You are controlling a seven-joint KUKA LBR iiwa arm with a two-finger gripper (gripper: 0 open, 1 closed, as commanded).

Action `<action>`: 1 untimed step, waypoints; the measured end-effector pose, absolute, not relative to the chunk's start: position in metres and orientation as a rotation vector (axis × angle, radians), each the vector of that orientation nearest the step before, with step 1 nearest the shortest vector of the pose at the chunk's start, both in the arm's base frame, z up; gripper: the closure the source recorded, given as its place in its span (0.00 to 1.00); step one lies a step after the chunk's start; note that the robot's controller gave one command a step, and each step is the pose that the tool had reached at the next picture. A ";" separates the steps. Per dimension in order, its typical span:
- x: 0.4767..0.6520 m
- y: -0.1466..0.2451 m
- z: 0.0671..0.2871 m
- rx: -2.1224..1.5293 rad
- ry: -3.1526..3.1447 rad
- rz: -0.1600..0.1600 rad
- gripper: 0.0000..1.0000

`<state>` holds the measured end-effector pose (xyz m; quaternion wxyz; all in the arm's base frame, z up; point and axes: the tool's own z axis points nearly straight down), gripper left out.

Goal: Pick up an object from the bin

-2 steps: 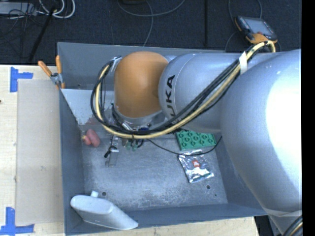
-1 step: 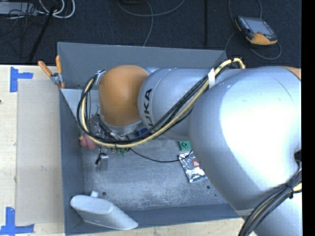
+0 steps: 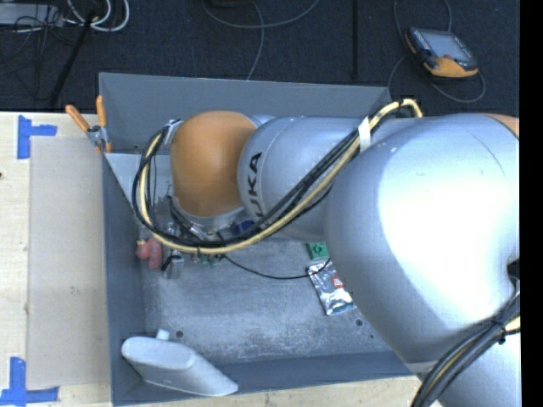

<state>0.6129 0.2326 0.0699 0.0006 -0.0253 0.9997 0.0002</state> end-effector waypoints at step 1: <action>0.606 0.243 0.180 -0.340 3.114 0.004 1.00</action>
Offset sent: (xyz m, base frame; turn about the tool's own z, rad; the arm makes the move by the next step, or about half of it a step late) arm -0.0083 0.0094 0.1060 -0.1661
